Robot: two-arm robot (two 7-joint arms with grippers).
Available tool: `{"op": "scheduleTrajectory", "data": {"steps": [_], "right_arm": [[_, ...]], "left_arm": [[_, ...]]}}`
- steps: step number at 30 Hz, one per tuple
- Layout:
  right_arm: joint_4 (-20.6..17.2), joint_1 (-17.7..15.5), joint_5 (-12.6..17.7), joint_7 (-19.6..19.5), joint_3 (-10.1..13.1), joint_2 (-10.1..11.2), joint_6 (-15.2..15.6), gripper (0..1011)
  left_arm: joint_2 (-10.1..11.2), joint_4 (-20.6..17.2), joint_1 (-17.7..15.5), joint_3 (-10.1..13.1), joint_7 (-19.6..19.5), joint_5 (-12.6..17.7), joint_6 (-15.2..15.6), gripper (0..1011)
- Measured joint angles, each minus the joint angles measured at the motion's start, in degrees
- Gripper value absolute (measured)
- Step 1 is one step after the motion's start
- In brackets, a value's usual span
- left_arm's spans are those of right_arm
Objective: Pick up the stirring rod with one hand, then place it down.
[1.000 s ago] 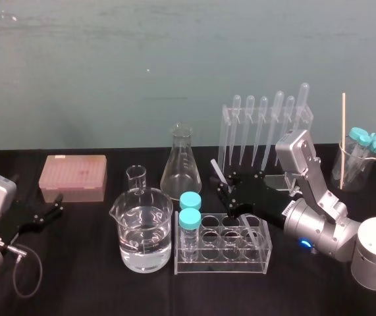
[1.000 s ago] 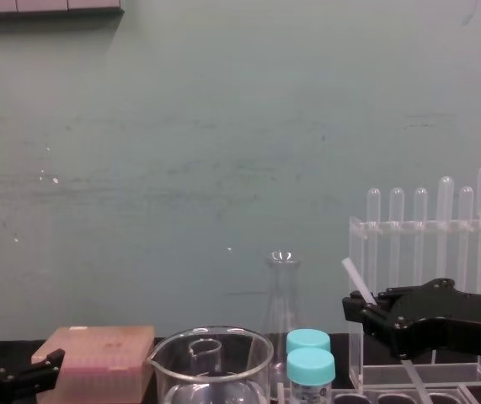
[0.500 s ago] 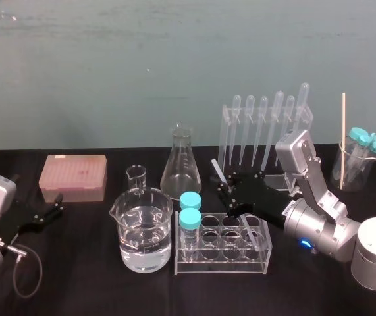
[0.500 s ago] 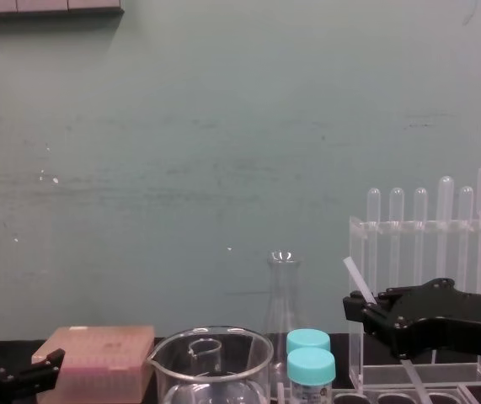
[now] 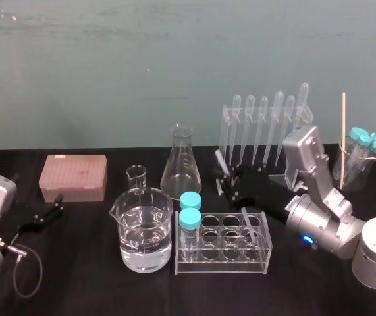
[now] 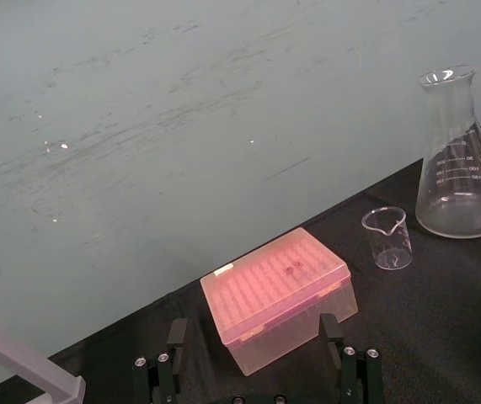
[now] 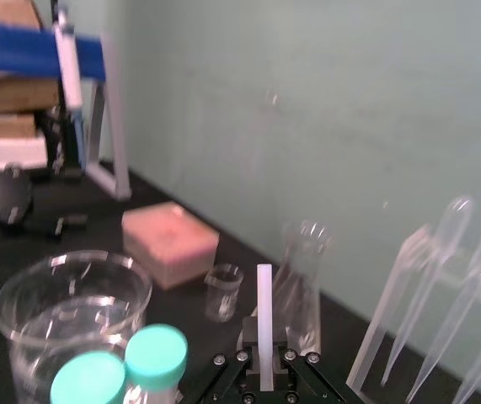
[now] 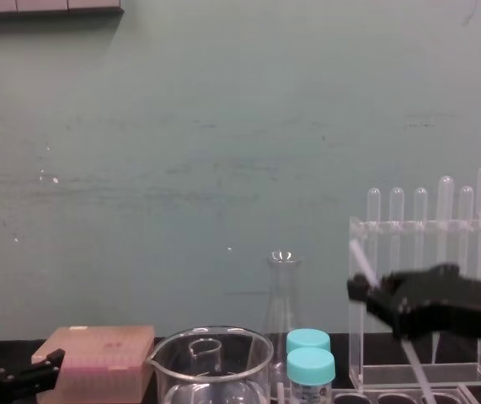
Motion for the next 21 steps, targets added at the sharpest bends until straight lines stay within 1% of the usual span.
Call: {"op": "scheduleTrajectory", "data": {"steps": [2, 3, 7, 8, 12, 16, 17, 21], "right_arm": [[-0.16, -0.27, 0.43, 0.0, 0.87, -0.38, -1.66, 69], [-0.37, -0.5, 0.91, 0.01, 1.82, -0.76, -3.26, 69], [-0.67, -0.71, 2.31, 0.37, 3.81, -1.72, -6.58, 69], [-0.73, -0.71, 3.24, 0.9, 4.8, -2.22, -8.2, 69], [-0.75, -0.64, 5.99, 3.08, 7.26, -3.39, -12.23, 69], [-0.81, -1.04, 6.5, 3.8, 8.32, -3.7, -13.71, 69], [-0.84, -1.46, 6.44, 4.1, 8.65, -3.69, -14.44, 69], [-0.88, -2.6, 5.95, 4.74, 9.25, -3.4, -15.53, 69]], "left_arm": [[0.0, 0.0, 0.0, 0.0, 0.0, 0.0, 0.0, 1000], [0.0, 0.0, 0.0, 0.0, 0.0, 0.0, 0.0, 1000], [0.0, 0.0, 0.0, 0.0, 0.0, 0.0, 0.0, 1000], [0.0, 0.0, 0.0, 0.0, 0.0, 0.0, 0.0, 1000], [0.0, 0.0, 0.0, 0.0, 0.0, 0.0, 0.0, 1000], [0.0, 0.0, 0.0, 0.0, 0.0, 0.0, 0.0, 1000], [0.0, 0.0, 0.0, 0.0, 0.0, 0.0, 0.0, 1000], [0.0, 0.0, 0.0, 0.0, 0.0, 0.0, 0.0, 1000]]}}
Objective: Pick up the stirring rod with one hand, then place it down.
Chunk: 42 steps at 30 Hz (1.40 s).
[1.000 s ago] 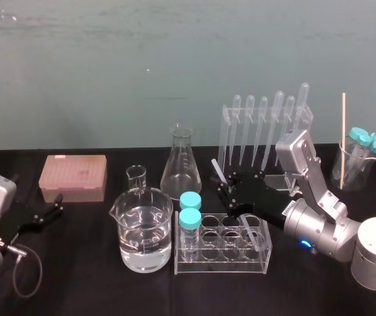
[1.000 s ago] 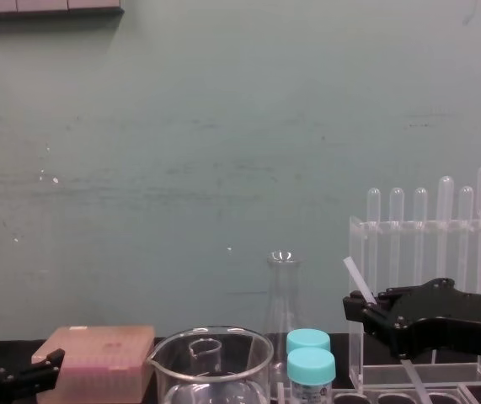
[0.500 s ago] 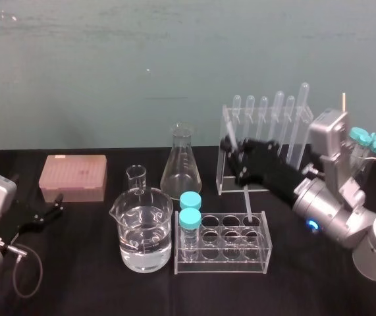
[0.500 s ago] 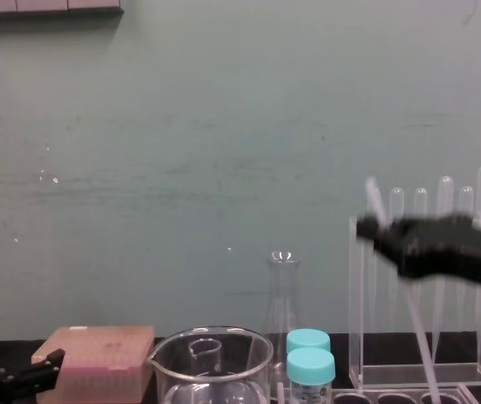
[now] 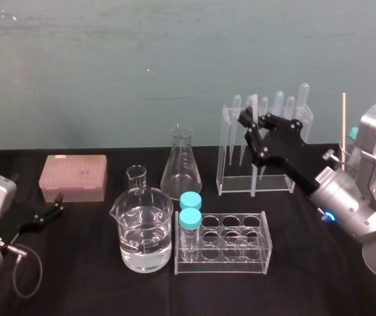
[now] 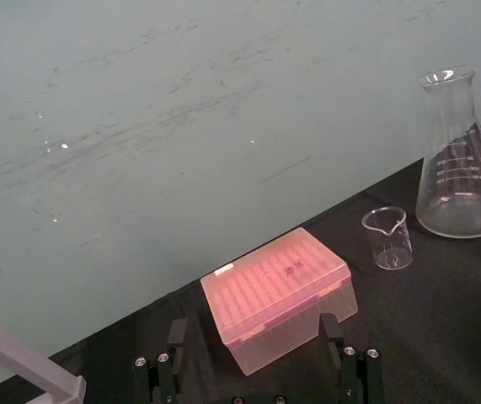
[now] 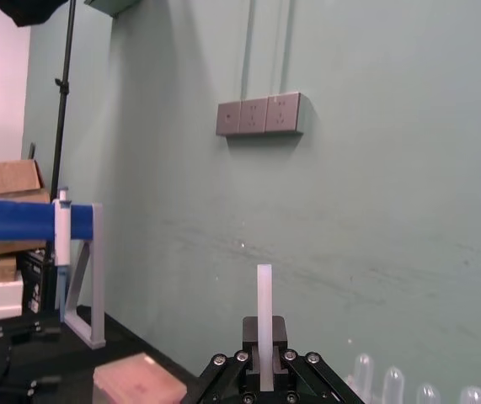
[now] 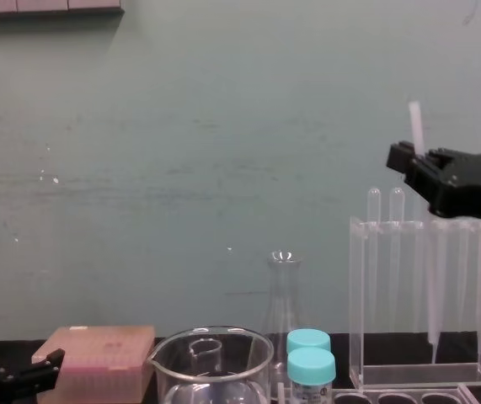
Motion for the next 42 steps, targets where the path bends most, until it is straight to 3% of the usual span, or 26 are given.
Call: {"op": "scheduleTrajectory", "data": {"steps": [15, 42], "right_arm": [[-1.76, -3.81, -1.48, -0.53, 3.23, 0.75, 1.16, 68], [-1.6, -3.65, -1.35, -0.5, 2.97, 0.8, 1.08, 69]], "left_arm": [[0.0, 0.0, 0.0, 0.0, 0.0, 0.0, 0.0, 1000], [0.0, 0.0, 0.0, 0.0, 0.0, 0.0, 0.0, 1000]]}}
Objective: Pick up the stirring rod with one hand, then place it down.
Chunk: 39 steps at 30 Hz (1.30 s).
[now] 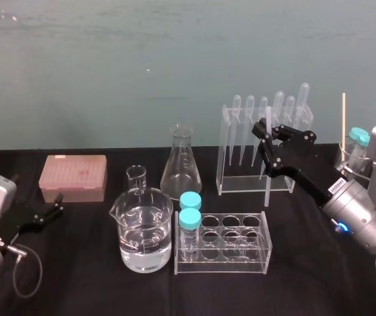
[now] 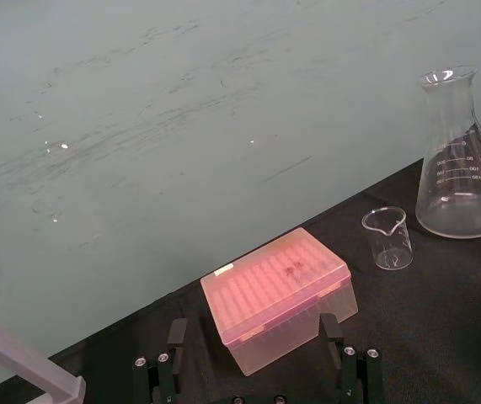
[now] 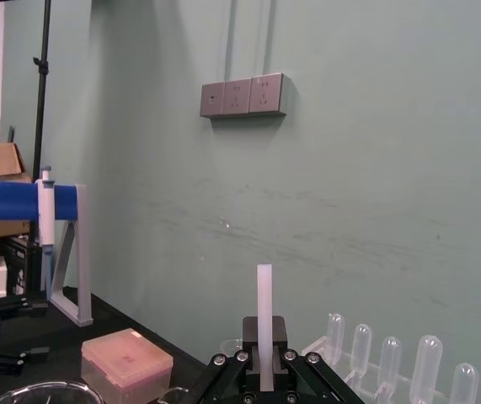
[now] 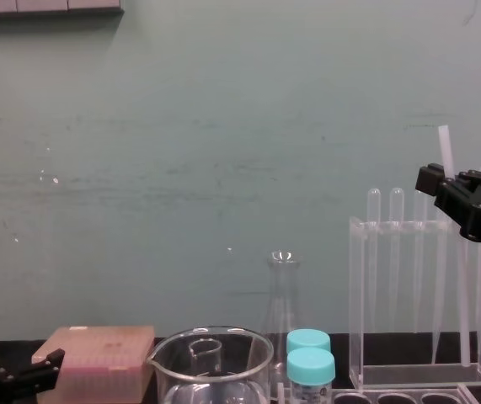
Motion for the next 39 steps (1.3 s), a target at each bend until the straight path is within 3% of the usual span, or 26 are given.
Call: {"op": "scheduleTrajectory", "data": {"steps": [39], "right_arm": [[0.0, 0.03, 0.02, 0.0, -0.03, 0.0, -0.03, 69]], "left_arm": [[0.0, 0.0, 0.0, 0.0, 0.0, 0.0, 0.0, 1000]]}}
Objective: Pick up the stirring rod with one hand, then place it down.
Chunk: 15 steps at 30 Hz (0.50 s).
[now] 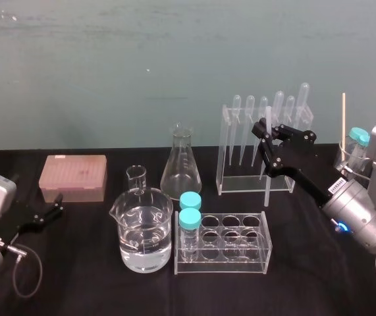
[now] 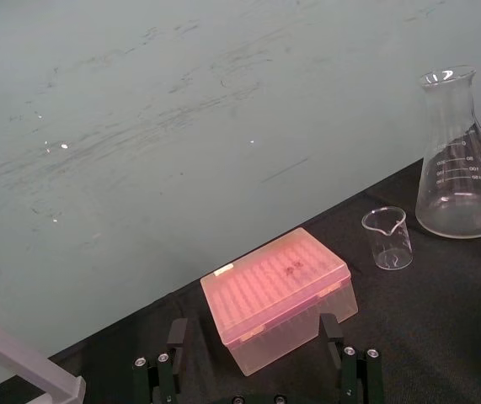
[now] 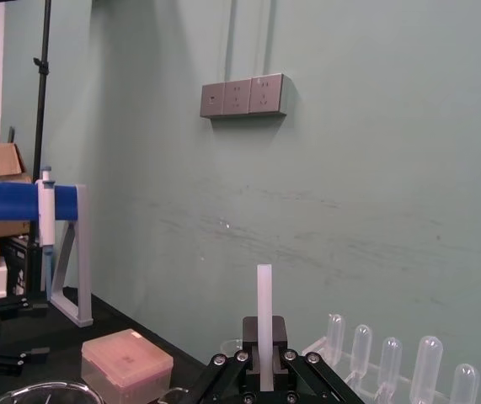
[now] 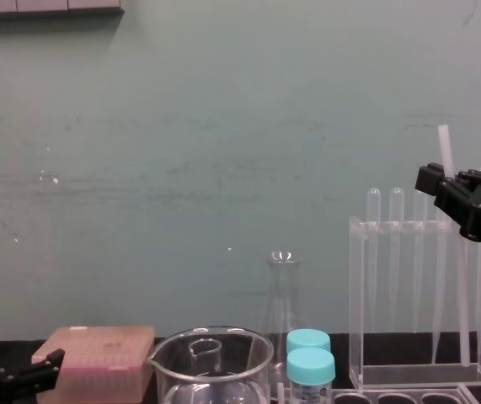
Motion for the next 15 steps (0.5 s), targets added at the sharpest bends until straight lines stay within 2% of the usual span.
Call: {"op": "scheduleTrajectory", "data": {"steps": [15], "right_arm": [[0.0, 0.0, 0.0, 0.0, 0.0, 0.0, 0.0, 69]], "left_arm": [[0.0, 0.0, 0.0, 0.0, 0.0, 0.0, 0.0, 1000]]}}
